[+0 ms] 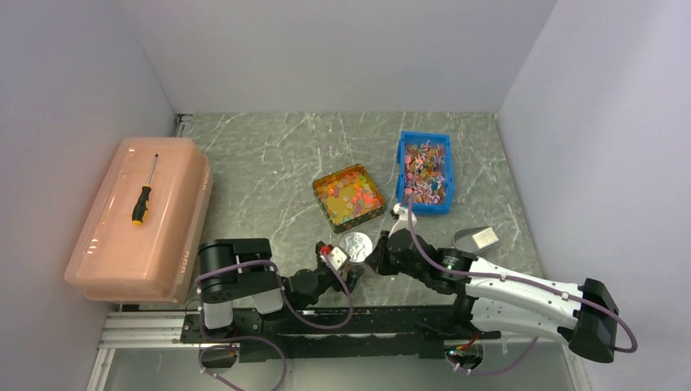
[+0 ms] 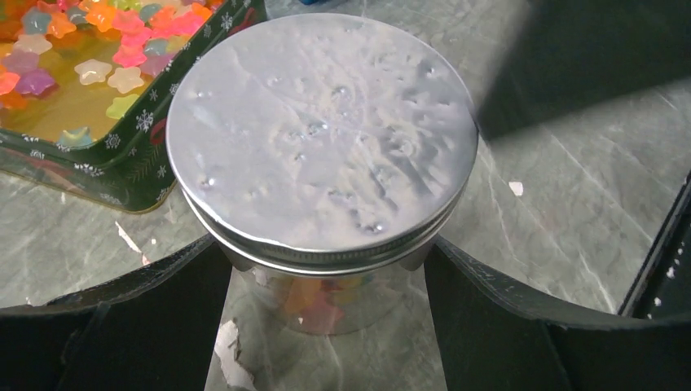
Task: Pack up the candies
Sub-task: Screw the bottle lid onto the packing bottle.
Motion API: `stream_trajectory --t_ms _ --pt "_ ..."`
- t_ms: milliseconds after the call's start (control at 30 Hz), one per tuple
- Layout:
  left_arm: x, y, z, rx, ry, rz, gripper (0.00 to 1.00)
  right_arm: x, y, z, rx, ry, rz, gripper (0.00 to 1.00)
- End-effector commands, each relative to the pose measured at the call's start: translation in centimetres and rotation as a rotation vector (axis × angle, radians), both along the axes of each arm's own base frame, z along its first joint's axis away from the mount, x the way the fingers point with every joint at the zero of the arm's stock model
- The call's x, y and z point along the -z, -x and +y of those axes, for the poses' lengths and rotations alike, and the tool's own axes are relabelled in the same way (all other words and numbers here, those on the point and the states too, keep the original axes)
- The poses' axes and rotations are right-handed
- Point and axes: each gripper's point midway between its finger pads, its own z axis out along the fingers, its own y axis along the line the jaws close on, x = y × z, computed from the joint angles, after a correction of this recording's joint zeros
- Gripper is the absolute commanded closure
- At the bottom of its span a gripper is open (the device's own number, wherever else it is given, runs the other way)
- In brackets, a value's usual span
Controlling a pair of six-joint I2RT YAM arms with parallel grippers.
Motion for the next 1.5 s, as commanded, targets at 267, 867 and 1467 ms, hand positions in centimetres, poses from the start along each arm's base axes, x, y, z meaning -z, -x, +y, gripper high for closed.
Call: stream_trajectory --t_ms 267,867,1467 --pt "-1.2 -0.8 -1.0 -0.024 0.076 0.025 0.35 -0.4 4.2 -0.2 -0.077 0.037 0.112 0.89" --pt "-1.3 0.8 -1.1 0.065 0.1 0.035 0.42 -3.9 -3.0 -1.4 -0.045 0.146 -0.042 0.6" --pt "-1.0 1.3 -1.4 0.102 0.083 0.049 0.51 -3.0 -6.4 0.3 -0.073 0.143 -0.07 0.66"
